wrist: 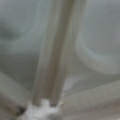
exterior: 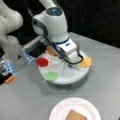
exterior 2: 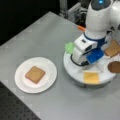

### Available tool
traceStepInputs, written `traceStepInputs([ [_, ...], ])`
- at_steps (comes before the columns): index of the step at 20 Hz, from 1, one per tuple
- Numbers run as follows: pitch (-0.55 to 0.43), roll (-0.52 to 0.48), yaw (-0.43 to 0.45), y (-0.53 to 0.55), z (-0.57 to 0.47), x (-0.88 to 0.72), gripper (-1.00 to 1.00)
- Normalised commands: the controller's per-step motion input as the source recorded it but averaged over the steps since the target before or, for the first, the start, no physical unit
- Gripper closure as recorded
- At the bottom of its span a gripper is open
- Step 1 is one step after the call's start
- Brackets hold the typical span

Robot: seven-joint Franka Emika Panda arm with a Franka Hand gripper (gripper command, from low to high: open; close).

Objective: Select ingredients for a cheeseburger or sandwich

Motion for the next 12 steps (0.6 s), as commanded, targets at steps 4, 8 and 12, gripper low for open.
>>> traceStepInputs([
  [4,0.125,0.027,-0.183,0.19,-0.37,-0.02,-1.0],
  [8,0.124,0.004,-0.197,0.23,-0.33,-0.07,-1.0],
  [12,0.098,-0.013,-0.132,0.23,-0.29,-0.08,-1.0],
])
